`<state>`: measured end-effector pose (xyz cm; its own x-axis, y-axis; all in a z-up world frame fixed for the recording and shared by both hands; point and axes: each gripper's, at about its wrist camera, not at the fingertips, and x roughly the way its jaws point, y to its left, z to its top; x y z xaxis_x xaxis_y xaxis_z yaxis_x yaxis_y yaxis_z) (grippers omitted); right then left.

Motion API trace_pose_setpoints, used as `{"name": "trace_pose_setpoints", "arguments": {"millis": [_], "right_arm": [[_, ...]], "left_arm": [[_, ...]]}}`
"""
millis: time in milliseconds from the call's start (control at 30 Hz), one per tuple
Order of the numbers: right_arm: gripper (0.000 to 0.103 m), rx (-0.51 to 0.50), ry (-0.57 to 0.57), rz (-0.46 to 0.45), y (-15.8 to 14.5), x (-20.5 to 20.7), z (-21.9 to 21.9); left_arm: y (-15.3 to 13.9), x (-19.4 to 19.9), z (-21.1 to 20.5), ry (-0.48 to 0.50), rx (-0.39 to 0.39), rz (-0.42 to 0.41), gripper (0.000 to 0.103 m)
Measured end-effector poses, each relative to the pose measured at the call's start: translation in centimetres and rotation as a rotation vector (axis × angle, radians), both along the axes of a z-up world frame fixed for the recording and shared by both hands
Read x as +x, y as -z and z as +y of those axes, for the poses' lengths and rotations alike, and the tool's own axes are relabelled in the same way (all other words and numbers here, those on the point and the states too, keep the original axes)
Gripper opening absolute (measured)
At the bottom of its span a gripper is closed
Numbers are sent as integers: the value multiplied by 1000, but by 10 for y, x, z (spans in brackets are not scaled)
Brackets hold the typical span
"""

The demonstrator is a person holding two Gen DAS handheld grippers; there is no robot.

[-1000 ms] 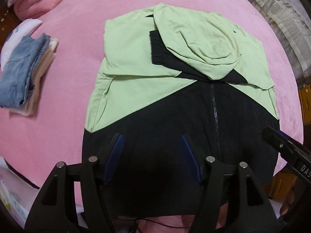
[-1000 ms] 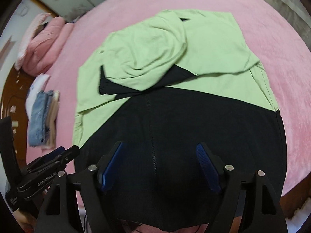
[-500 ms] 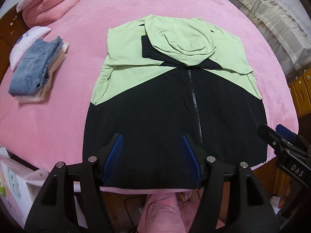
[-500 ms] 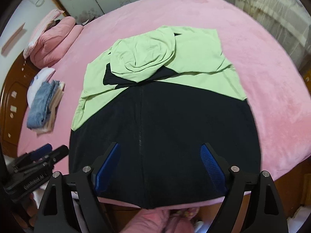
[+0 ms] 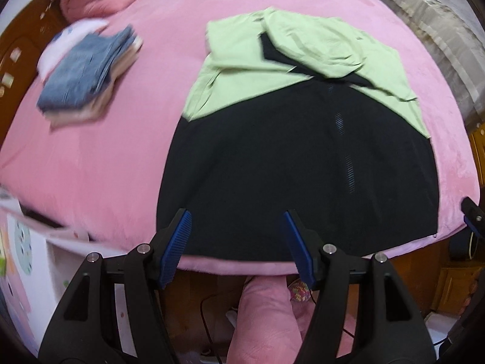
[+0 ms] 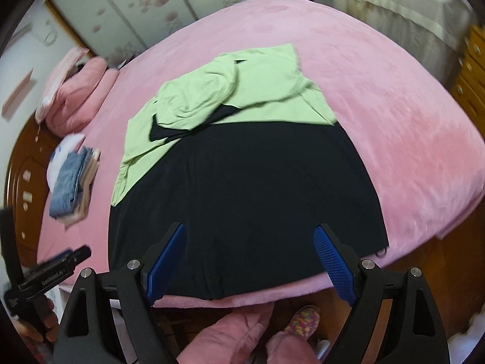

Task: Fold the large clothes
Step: 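Move both open tools to the black hem of the jacket, then grasp the black hem with both tools and lift it toward the hood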

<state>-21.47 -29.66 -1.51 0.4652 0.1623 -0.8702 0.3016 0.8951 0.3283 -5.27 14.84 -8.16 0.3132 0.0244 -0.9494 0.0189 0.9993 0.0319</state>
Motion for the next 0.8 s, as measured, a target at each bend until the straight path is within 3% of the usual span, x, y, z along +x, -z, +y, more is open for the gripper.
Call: {"name": "trace_pose_setpoints", "arguments": {"millis": [167, 400, 533, 633, 800], "right_arm": [[87, 137, 170, -1, 44, -36, -51], [87, 236, 511, 40, 122, -94, -124], [87, 195, 534, 30, 150, -108, -141], [86, 220, 531, 22, 169, -109, -149], [71, 277, 525, 16, 191, -103, -152]], "left_arm": [[43, -11, 48, -111, -113, 109, 60], [96, -33, 98, -267, -227, 119, 60], [119, -41, 116, -327, -298, 75, 60], [133, -47, 130, -380, -354, 13, 60], [156, -49, 138, -375, -371, -5, 60]]}}
